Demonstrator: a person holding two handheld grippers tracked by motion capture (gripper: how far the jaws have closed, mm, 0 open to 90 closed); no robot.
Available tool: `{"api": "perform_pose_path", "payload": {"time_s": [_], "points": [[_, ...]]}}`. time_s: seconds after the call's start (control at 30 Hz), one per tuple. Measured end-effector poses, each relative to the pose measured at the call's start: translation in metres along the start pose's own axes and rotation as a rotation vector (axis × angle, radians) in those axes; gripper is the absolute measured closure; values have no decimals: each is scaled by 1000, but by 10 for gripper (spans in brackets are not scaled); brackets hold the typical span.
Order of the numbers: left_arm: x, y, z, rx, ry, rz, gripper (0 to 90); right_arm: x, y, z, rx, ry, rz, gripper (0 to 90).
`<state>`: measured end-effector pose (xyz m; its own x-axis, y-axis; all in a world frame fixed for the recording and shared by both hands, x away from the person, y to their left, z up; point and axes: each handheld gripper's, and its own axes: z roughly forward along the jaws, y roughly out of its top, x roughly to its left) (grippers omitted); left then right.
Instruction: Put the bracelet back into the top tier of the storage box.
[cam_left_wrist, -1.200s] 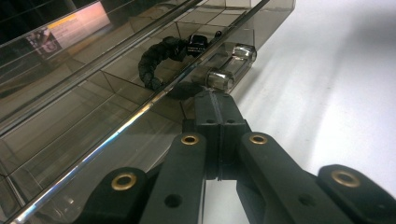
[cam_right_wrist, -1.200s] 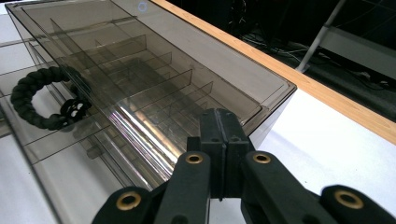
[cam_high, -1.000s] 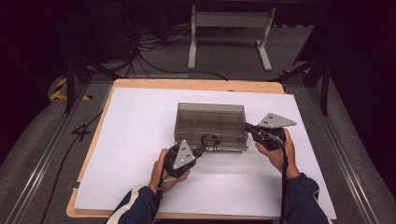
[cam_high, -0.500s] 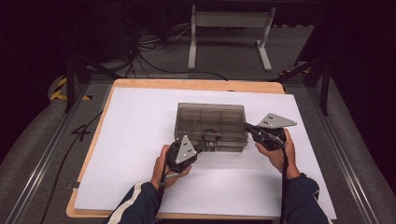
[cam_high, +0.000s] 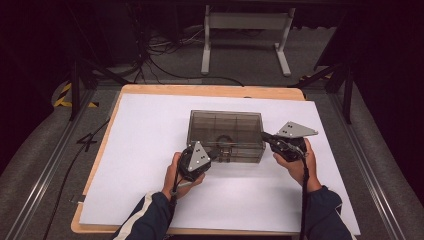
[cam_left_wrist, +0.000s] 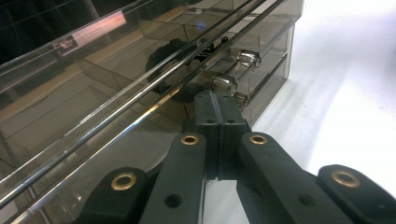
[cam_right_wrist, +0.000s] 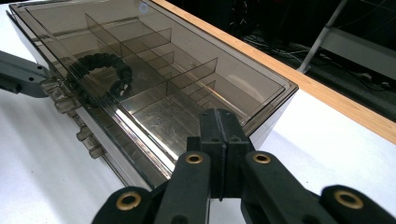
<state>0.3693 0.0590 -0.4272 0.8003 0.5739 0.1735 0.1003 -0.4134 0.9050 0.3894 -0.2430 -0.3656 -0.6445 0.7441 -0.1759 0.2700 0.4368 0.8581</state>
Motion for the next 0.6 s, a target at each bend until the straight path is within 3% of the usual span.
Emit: {"api": "perform_pose_path", "payload": {"time_s": [0.6], "points": [[4,-3,7,23,0,-1,896,0,-1,-1,-2,6,0,900]]}}
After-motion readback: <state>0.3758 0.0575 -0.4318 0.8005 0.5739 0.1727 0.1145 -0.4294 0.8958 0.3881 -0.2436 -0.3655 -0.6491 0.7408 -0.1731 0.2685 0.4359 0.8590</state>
